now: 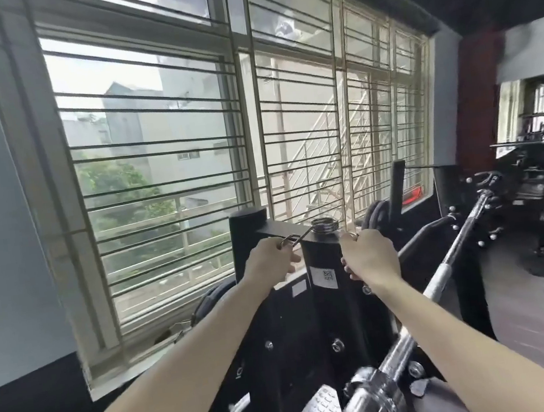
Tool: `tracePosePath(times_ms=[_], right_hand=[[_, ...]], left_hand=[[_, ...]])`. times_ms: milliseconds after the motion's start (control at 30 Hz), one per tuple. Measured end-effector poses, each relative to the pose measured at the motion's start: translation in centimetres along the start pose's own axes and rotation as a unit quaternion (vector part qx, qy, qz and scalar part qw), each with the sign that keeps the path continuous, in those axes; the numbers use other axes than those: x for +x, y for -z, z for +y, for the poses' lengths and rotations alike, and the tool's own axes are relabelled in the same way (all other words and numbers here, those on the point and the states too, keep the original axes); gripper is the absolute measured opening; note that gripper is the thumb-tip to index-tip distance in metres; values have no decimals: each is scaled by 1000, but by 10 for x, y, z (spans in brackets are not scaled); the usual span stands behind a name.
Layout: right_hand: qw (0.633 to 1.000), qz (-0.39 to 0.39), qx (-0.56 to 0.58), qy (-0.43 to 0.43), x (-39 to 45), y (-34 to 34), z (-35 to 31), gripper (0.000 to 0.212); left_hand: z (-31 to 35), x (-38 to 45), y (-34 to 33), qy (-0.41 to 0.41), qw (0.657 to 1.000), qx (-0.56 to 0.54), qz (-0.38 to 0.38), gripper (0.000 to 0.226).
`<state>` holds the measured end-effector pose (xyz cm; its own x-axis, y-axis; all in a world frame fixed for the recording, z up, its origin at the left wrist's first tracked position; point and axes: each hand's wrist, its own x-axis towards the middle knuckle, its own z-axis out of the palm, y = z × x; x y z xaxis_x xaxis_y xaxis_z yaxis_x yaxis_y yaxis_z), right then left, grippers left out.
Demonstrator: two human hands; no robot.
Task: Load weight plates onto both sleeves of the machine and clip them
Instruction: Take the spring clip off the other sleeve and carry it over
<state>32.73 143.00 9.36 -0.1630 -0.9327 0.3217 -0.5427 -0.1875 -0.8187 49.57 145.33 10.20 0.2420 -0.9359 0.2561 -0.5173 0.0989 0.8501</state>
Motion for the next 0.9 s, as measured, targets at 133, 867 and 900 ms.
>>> tracePosePath(times_ms=[133, 867, 900], right_hand=[[998, -13, 42, -44, -4, 8, -6, 47], [991, 27, 109, -74, -2, 15, 16, 18], [991, 23, 110, -78, -2, 14, 19, 14]], left_hand=[[-8, 5, 0, 1, 1000, -3, -19, 20], [-5, 1, -22, -25, 997, -10, -71, 25], [-4, 0, -23, -24, 997, 3, -75, 25]])
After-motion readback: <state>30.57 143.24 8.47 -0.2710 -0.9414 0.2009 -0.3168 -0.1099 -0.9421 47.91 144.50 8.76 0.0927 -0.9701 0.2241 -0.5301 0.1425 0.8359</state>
